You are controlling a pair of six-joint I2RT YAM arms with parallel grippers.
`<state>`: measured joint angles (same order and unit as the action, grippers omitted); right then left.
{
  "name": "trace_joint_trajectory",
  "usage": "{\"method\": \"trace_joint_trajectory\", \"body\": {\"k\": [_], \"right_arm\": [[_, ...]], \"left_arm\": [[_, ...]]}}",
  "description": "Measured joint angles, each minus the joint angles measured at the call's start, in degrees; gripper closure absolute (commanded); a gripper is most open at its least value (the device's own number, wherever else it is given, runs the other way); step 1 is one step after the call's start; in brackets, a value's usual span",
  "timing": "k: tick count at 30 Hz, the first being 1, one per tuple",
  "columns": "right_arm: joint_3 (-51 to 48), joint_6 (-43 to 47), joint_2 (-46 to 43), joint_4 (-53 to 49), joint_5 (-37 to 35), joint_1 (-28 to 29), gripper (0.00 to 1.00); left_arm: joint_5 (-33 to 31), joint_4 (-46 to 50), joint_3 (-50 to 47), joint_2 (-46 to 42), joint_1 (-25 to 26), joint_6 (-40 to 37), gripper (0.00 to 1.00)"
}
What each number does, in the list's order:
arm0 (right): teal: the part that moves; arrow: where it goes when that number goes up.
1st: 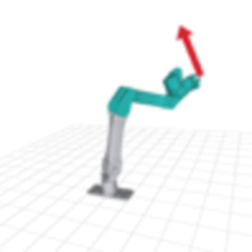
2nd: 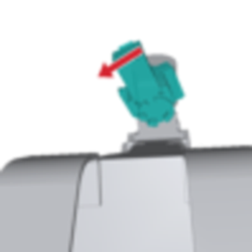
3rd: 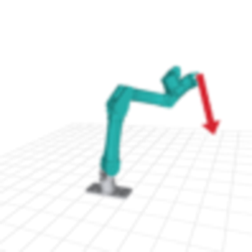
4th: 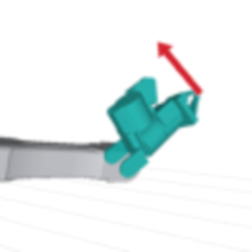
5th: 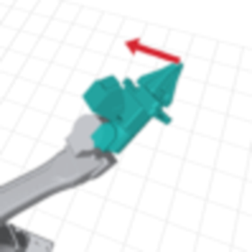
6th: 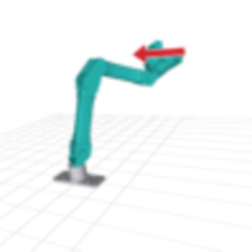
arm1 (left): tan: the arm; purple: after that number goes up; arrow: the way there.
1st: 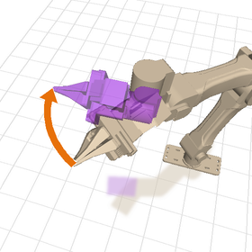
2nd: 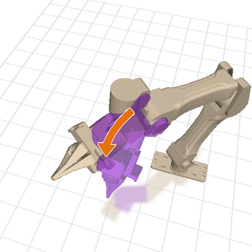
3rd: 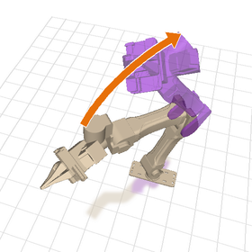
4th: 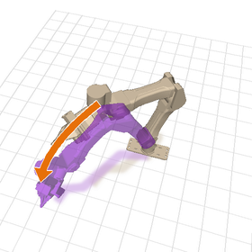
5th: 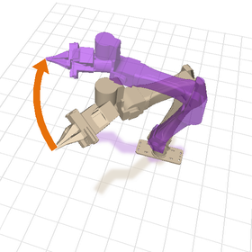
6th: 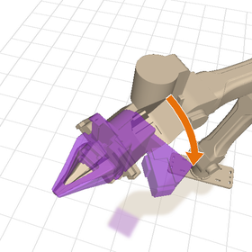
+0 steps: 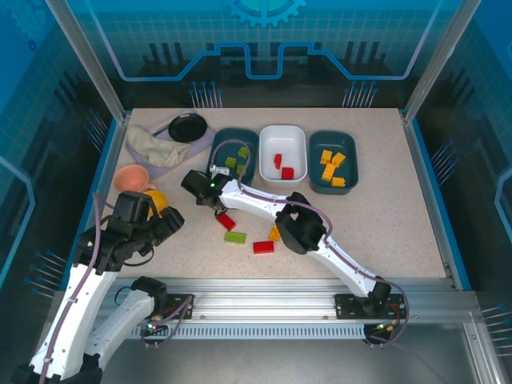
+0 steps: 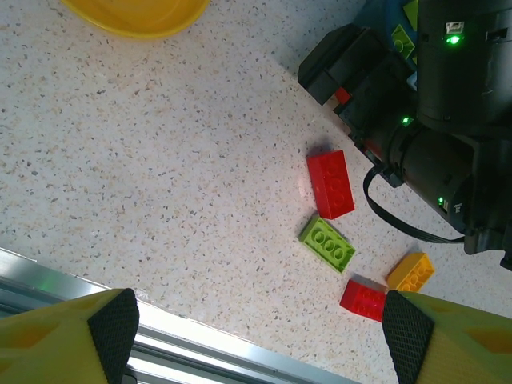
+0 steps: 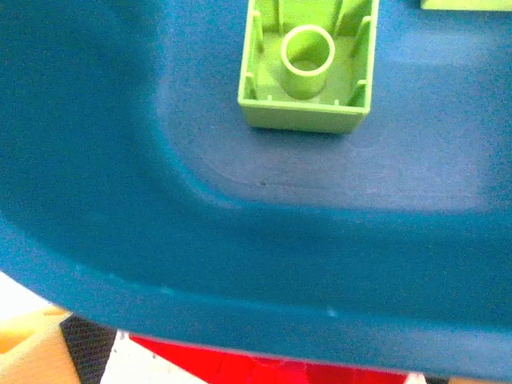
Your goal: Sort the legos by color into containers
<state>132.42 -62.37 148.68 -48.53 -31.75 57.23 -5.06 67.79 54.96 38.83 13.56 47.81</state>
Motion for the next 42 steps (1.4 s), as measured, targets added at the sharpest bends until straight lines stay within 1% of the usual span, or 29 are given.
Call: {"method": "trace_joint_trajectory", "body": {"k": [3,7,10,13,15,19,25,29,33,37,39,42], "right_arm": [[0.13,0.11,0.17,0.11,-0.13,0.0,0.14],[0.13,-0.39,0.17,0.31,-0.17,0.0,0.28],[0.13,-0.68,0.17,0.55,-0.24,0.02,0.35],[-0.37,-0.59,0.02,1.14,-0.42,0.13,0.4],[-2.21,-0.55,-1.01,2.32,-0.37,0.17,0.44],[-9.68,-0.35,-5.38,4.52,0.35,0.42,0.49],[-22.12,0.55,-14.25,7.61,1.86,1.6,0.5],[-30.21,1.86,-23.37,9.81,1.81,1.97,0.5],[-36.44,3.65,-33.33,11.52,1.11,0.92,0.5],[-39.52,6.43,-40.13,11.96,0.61,-3.61,0.5],[-39.76,7.58,-41.09,12.44,0.7,-7.3,0.5],[-39.63,8.92,-40.24,13.53,1.33,-14.01,0.5]], "left_arm": [[0.02,0.09,0.0,0.0,0.0,0.0,0.17],[0.28,0.09,0.0,0.0,0.0,0.02,0.17],[0.42,0.07,-0.02,0.0,0.0,0.0,0.18],[0.42,0.04,-0.09,0.0,0.0,0.02,0.18],[0.42,-0.11,-0.33,0.0,0.0,0.0,0.18],[0.42,-0.31,-1.2,0.0,0.0,0.02,0.18],[2.4,-2.21,-3.52,0.04,0.0,-0.2,0.18],[5.9,-5.66,-5.68,0.98,0.0,-0.2,0.18],[9.62,-11.32,-6.16,4.15,0.7,-0.2,0.19],[11.41,-17.73,-6.12,9.7,4.2,-0.15,0.18],[11.47,-20.52,-5.6,14.01,6.73,-0.15,0.19],[11.45,-24.02,-3.41,20.57,9.57,-0.15,0.19]]}}
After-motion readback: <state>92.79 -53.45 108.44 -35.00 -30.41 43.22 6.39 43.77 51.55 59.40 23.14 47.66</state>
